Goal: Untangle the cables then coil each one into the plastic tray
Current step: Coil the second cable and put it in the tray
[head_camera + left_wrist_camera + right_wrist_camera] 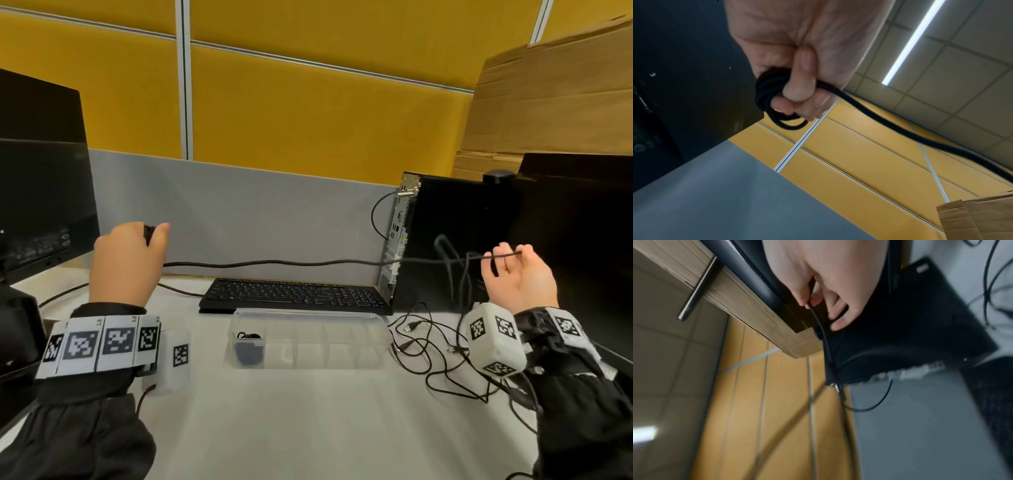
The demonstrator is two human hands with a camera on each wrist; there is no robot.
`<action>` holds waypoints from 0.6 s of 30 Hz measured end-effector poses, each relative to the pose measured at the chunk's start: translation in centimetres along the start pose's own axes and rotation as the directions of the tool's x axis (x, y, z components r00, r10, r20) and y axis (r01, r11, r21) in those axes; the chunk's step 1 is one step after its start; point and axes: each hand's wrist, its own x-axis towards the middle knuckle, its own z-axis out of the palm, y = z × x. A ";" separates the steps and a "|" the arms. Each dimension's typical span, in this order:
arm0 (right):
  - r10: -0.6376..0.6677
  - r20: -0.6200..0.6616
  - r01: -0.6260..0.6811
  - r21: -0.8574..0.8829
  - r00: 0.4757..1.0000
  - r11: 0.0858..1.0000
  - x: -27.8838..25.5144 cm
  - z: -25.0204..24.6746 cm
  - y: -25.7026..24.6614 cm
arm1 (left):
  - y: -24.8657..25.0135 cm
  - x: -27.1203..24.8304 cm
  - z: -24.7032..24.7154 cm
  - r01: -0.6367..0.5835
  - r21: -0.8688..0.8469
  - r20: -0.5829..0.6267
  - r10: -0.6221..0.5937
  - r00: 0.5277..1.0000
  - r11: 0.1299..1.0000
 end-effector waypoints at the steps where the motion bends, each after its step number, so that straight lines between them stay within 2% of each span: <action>1: 0.031 -0.045 -0.032 -0.036 0.999 0.999 0.7 0.2 0.4 | -0.2 0.1 0.0 -0.002 0.003 -0.004 0.002 1.000 1.000; 2: -0.002 -0.131 -0.014 -0.126 0.991 0.992 0.6 0.6 1.0 | -0.4 0.2 -0.1 -0.006 0.010 -0.010 0.006 1.000 1.000; 3: -0.070 -0.189 0.010 -0.302 0.980 0.953 0.5 0.7 1.6 | -0.8 0.3 -0.2 -0.005 0.020 -0.022 0.005 1.000 1.000; 4: -0.116 -0.192 0.022 -0.432 0.974 0.902 0.7 0.3 1.8 | -1.1 0.5 -0.4 -0.002 0.030 -0.036 0.003 0.999 1.000; 5: -0.138 -0.132 0.041 -0.560 0.982 0.827 0.6 -0.2 2.3 | -1.4 0.6 -0.5 -0.003 0.038 -0.051 0.004 0.999 0.999; 6: -0.191 -0.033 0.100 -0.755 0.981 0.648 -0.3 -0.6 3.0 | -1.4 0.6 -0.6 -0.007 0.044 -0.062 0.010 0.998 0.999; 8: -0.129 0.066 0.111 -0.920 0.989 0.376 -0.5 -1.2 4.1 | -1.5 0.7 -0.7 -0.010 0.047 -0.081 0.014 0.997 0.999; 9: -0.080 0.132 0.146 -0.968 0.988 0.204 -0.3 -1.8 4.5 | -1.7 0.8 -0.8 -0.004 0.046 -0.091 0.009 0.996 0.999; 11: 0.092 0.190 0.203 -0.964 0.978 -0.170 -0.7 -2.8 5.0 | -2.4 1.1 -1.0 0.002 0.055 -0.117 0.004 0.993 0.999; 13: 0.296 0.098 0.244 -0.826 0.950 -0.509 -1.2 -3.4 5.0 | -3.5 1.3 -1.2 0.004 0.051 -0.146 0.004 0.989 0.999; 14: 0.384 0.029 0.285 -0.722 0.923 -0.630 -1.6 -3.6 4.9 | -4.7 1.8 -1.0 0.005 0.050 -0.155 0.003 0.988 0.999; 16: 0.440 -0.081 0.317 -0.578 0.895 -0.752 -1.8 -3.9 4.8 | -7.9 2.8 -0.3 0.045 0.035 -0.166 -0.039 0.985 0.998; 18: 0.450 -0.087 0.355 -0.490 0.889 -0.796 -1.9 -4.1 4.7 | -10.9 3.8 0.4 0.067 0.022 -0.193 -0.062 0.979 0.997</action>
